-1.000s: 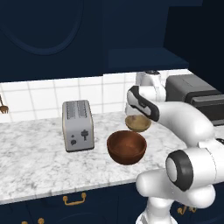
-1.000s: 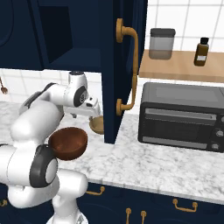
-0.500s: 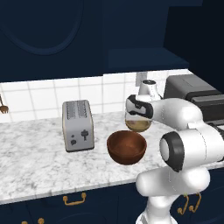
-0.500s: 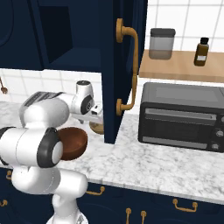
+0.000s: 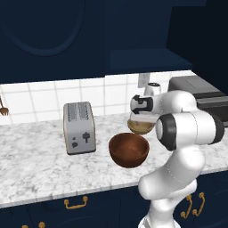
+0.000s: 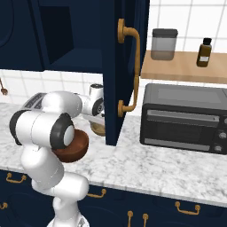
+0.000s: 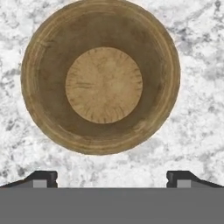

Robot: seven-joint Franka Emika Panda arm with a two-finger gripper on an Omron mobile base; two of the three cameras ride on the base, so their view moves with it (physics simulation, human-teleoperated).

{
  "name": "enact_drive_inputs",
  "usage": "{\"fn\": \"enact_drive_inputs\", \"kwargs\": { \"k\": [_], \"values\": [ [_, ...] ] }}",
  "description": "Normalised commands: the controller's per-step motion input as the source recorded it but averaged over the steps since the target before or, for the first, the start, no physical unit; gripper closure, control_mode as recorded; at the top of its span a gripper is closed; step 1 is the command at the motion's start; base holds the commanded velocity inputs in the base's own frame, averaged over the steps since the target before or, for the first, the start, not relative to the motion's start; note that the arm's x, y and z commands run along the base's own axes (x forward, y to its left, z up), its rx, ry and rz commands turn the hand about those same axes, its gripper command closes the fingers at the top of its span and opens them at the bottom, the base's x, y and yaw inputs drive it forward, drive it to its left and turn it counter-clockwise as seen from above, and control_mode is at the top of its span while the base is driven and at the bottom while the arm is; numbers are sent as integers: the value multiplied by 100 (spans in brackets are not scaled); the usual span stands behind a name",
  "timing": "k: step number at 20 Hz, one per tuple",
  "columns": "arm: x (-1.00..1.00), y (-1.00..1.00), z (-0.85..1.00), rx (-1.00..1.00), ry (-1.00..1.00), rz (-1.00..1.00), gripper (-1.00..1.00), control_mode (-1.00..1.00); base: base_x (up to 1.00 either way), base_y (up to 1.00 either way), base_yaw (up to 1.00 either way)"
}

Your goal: Pick up the bowls on the counter and stack them on top of one another in the open cabinet. Place the smaller bowl on top of the larger bowl.

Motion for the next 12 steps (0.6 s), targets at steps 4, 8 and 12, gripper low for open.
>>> {"fn": "enact_drive_inputs", "kwargs": {
  "k": [4,8,12],
  "values": [
    [2,0,-48,0,0,-5,-100,-100,0,0,0],
    [2,0,-25,0,0,-6,-100,-100,0,0,0],
    [12,-3,-14,0,0,-11,-100,-100,0,0,0]
  ]
}}
